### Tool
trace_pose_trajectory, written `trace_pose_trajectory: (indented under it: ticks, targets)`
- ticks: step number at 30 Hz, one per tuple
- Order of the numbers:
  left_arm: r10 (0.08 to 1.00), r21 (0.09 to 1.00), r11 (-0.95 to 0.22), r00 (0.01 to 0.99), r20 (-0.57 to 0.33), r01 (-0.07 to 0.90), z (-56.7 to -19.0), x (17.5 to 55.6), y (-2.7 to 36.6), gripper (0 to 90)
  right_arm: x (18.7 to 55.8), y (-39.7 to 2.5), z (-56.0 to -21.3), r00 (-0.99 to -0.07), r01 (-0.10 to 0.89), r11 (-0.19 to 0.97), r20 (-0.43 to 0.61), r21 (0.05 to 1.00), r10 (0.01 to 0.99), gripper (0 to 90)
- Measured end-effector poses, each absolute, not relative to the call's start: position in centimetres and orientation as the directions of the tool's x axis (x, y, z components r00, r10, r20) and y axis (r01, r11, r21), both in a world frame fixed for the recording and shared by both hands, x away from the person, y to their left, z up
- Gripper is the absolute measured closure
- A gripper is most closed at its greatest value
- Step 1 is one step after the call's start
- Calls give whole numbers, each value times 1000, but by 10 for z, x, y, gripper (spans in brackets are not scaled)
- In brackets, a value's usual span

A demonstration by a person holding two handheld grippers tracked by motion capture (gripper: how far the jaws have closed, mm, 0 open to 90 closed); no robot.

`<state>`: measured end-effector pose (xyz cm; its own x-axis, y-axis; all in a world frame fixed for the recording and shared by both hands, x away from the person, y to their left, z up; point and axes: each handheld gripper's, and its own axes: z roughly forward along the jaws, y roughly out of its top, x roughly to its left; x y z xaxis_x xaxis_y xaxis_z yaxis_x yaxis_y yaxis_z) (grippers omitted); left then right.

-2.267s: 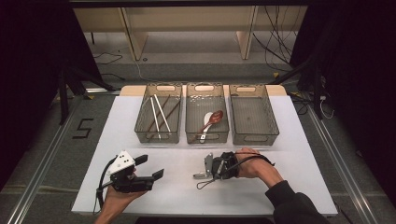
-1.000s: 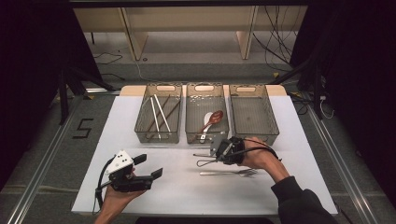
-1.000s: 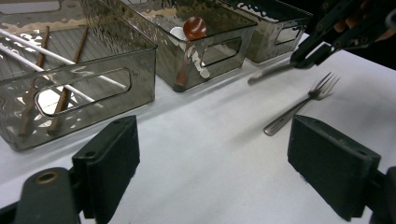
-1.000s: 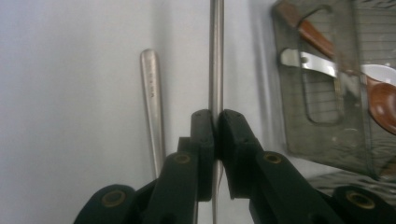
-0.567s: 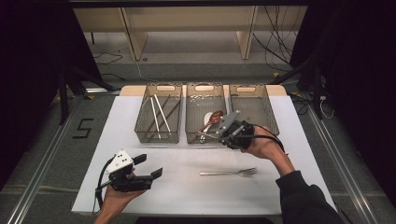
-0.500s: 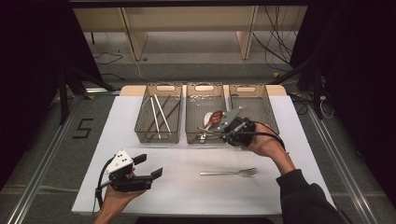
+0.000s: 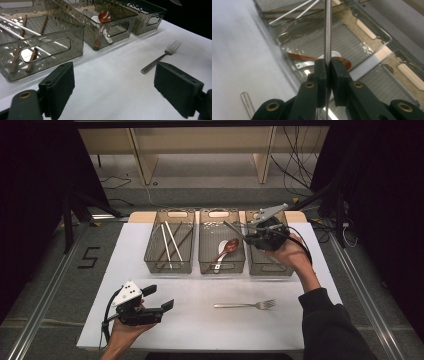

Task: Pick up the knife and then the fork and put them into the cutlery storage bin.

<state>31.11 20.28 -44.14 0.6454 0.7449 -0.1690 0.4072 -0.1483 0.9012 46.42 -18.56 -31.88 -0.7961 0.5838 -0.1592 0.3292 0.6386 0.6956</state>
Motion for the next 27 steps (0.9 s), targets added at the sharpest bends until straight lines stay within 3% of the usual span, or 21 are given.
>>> trace_pose_trajectory:
  ticks: [11, 27]
  targets:
    - [745, 902, -146, 645, -170, 406, -441, 311, 203, 162, 493, -204, -313, -728, 392, 572, -137, 721, 672, 841]
    - [743, 903, -142, 647, -173, 405, -441, 311, 202, 162, 525, -227, -332, -625, 479, 497, -117, 723, 772, 840]
